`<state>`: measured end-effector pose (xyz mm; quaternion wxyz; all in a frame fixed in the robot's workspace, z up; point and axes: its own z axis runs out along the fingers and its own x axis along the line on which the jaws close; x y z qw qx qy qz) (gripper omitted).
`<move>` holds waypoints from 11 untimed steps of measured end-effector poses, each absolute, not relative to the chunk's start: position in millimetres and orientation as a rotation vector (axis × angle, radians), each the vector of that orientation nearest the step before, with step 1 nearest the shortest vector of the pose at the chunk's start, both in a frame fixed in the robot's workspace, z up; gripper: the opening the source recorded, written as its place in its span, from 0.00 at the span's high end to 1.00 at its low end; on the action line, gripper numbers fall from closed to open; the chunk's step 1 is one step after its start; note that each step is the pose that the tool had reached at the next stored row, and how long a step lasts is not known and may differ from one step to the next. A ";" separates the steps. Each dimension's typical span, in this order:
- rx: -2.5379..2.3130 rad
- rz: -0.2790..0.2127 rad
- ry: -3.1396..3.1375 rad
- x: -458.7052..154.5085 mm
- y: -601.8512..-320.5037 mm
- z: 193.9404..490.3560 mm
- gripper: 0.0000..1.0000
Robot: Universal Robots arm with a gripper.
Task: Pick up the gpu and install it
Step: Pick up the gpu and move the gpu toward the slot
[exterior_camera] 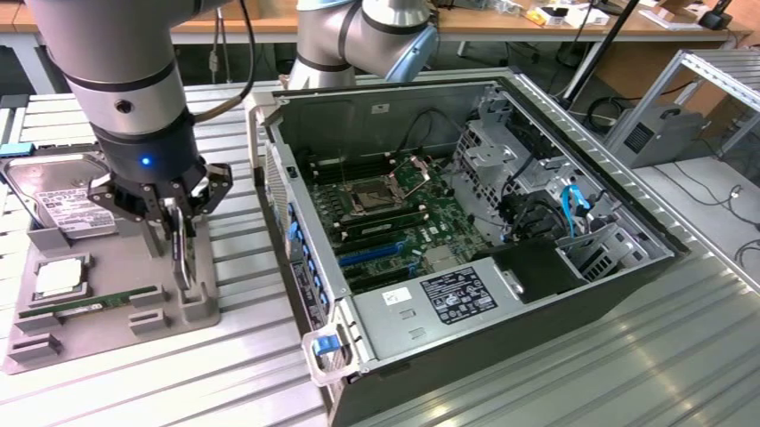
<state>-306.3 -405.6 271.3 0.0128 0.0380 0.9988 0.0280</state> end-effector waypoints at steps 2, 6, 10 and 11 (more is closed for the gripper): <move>0.118 0.087 3.112 -306.3 -405.7 273.0 0.73; 0.118 0.087 3.113 -306.2 -405.7 280.3 0.73; 0.118 0.087 3.112 -306.3 -405.7 285.2 0.73; 0.118 0.087 3.112 -306.3 -405.6 286.3 0.73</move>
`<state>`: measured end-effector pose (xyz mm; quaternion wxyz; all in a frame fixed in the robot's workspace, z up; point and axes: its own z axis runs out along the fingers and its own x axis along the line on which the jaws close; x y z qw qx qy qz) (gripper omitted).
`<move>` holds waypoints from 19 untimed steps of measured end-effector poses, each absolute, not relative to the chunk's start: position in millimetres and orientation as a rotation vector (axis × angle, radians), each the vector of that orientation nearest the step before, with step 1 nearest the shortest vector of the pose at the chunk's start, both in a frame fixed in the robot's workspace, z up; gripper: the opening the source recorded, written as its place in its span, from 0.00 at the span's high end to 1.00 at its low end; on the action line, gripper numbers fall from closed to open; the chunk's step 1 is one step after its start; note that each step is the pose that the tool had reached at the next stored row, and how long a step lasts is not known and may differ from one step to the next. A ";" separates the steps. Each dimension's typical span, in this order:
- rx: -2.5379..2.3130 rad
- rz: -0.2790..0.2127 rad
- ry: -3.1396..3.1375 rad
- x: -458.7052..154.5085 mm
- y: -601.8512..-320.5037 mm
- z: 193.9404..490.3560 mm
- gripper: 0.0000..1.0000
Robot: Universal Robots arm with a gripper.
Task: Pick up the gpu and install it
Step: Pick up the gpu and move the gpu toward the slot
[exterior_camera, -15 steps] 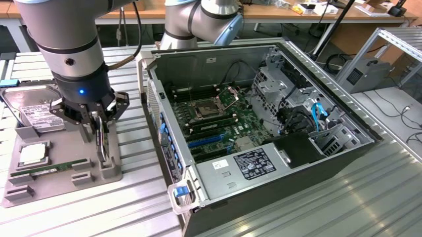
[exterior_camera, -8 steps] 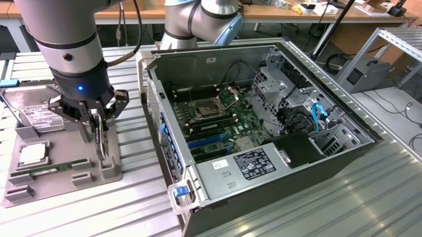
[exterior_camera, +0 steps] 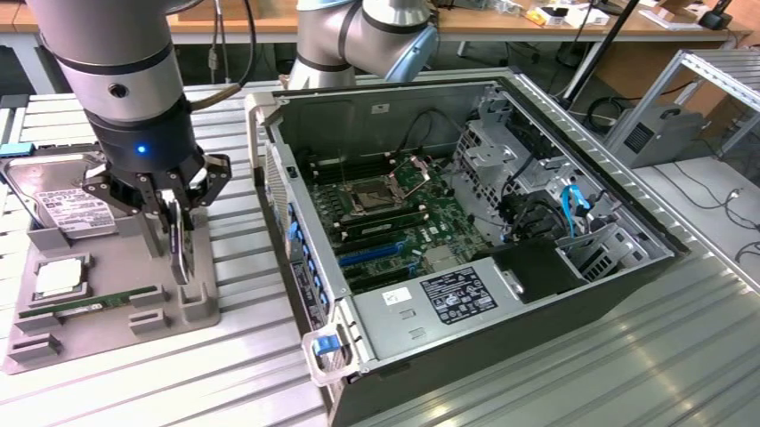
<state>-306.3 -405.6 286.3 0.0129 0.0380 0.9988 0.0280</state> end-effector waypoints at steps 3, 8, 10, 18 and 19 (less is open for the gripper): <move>0.118 0.087 3.112 -306.3 -405.6 289.8 0.73; 0.118 0.087 3.112 -306.3 -405.7 290.7 0.73; 0.118 0.087 3.112 -306.3 -405.7 290.7 0.73; 0.118 0.087 3.112 -306.2 -405.6 290.7 0.73; 0.118 0.087 3.112 -306.3 -405.7 291.0 0.73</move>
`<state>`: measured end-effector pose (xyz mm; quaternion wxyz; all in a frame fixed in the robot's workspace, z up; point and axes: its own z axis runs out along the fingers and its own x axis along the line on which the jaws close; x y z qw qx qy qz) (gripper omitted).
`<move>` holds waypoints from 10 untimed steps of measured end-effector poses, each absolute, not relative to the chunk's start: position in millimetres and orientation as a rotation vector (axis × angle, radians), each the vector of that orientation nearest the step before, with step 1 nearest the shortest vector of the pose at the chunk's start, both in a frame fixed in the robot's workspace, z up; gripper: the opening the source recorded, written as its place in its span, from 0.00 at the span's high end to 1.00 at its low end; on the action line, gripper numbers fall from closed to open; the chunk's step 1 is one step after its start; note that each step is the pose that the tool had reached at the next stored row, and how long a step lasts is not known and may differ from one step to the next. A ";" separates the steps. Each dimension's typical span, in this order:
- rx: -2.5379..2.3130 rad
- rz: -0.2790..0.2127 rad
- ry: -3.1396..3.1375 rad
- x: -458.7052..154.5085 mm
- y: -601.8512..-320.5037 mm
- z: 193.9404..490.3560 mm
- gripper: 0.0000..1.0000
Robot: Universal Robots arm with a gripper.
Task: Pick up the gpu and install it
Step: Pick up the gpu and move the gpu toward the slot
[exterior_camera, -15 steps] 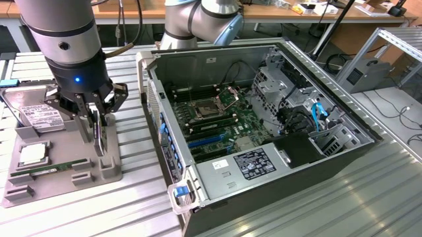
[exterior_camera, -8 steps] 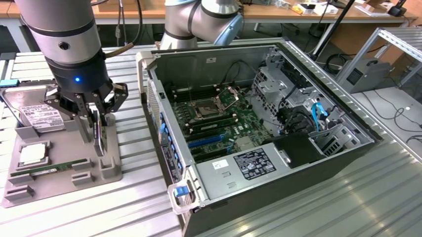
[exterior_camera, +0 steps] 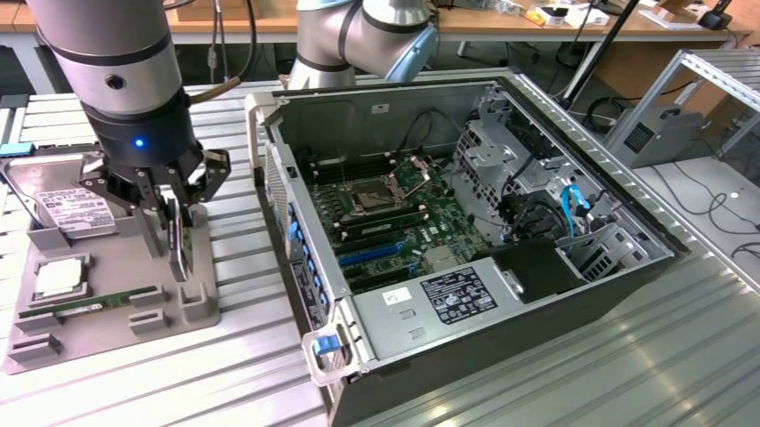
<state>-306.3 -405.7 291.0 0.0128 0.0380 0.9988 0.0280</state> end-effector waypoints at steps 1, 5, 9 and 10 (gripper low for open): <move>0.118 0.087 3.113 -306.3 -405.7 292.0 0.73; 0.118 0.087 3.112 -306.3 -405.7 298.5 0.73; 0.118 0.087 3.113 -306.2 -405.6 305.1 0.73; 0.118 0.087 3.112 -306.2 -405.7 306.4 0.73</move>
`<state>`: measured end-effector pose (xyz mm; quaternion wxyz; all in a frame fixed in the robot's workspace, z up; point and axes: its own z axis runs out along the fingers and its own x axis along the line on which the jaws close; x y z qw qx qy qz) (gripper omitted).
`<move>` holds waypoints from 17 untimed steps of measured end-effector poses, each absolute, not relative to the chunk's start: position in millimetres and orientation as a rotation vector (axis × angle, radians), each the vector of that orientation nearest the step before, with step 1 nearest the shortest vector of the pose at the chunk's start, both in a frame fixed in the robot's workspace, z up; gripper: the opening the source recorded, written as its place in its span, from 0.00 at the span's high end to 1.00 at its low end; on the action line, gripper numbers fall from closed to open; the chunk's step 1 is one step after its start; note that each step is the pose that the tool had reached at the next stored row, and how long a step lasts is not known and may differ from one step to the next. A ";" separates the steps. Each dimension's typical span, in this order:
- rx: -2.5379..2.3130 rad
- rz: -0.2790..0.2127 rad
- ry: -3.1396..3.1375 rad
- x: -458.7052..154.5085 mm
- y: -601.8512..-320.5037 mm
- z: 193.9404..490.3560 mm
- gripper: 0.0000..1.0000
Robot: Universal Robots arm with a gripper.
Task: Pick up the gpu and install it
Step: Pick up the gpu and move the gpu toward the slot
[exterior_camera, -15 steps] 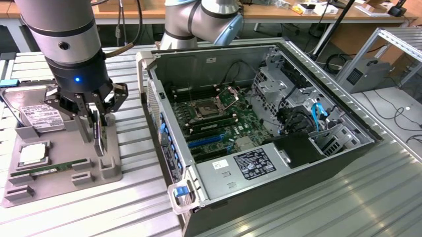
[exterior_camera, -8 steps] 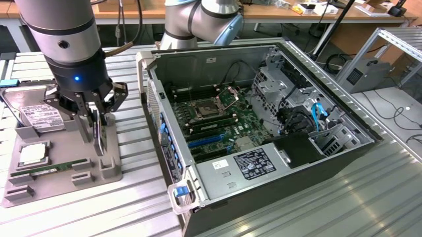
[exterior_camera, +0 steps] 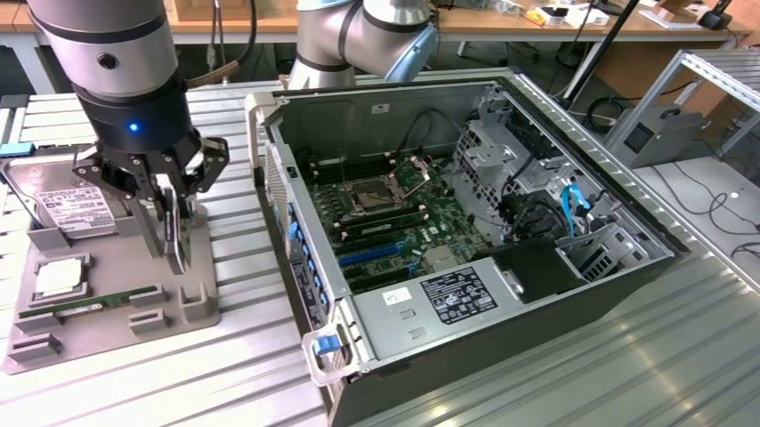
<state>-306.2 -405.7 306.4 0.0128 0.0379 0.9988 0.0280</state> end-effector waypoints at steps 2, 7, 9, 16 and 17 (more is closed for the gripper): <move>0.118 0.087 3.112 -306.2 -405.6 309.6 0.73; 0.118 0.087 3.112 -306.3 -405.7 317.4 0.73; 0.118 0.087 3.112 -306.3 -405.7 319.3 0.73; 0.118 0.087 3.112 -306.3 -405.7 331.3 0.73; 0.118 0.087 3.112 -306.3 -405.7 332.9 0.73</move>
